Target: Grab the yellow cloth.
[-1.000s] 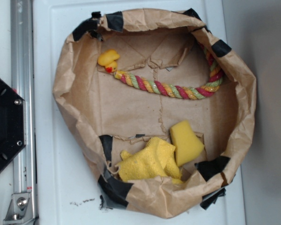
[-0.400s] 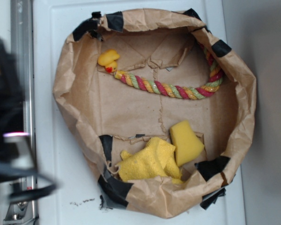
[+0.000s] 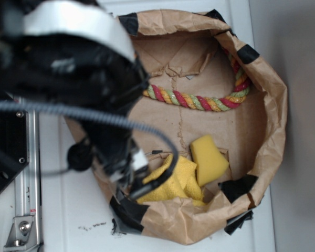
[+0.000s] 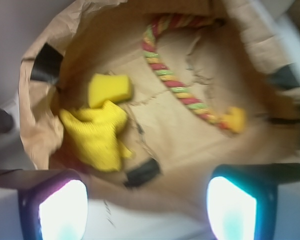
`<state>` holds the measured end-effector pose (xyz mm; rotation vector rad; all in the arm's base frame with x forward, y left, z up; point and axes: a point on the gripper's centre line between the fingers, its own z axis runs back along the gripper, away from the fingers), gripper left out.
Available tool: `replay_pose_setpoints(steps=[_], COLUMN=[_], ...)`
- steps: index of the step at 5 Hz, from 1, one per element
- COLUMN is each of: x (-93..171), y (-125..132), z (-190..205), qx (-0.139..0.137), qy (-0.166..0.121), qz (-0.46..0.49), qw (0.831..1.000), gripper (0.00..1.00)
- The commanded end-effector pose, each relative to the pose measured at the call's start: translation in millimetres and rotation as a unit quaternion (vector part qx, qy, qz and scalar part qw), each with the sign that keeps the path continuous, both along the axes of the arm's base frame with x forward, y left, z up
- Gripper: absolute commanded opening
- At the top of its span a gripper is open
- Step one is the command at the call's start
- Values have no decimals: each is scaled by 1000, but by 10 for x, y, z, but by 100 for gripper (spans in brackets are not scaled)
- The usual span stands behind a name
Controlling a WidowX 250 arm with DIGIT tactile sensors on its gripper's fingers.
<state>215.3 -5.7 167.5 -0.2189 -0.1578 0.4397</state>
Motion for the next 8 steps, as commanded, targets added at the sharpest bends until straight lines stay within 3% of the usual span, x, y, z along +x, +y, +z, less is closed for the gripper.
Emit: replay_pose_setpoints(steps=[1, 2, 3, 4, 5, 7, 8], x=[454, 471, 347, 216, 181, 388, 524], y=[-82, -536, -863, -1114, -1109, -821, -563], z=[-594, -692, -809, -1028, -1115, -866, -613], qx=[-110, -127, -127, -94, -74, -40, 2], qy=[-4, 13, 45, 77, 68, 5, -35], qz=[1, -50, -82, -135, -145, -182, -248], qw=[994, 991, 988, 983, 984, 982, 968], gripper=[100, 100, 100, 100, 0, 0, 0])
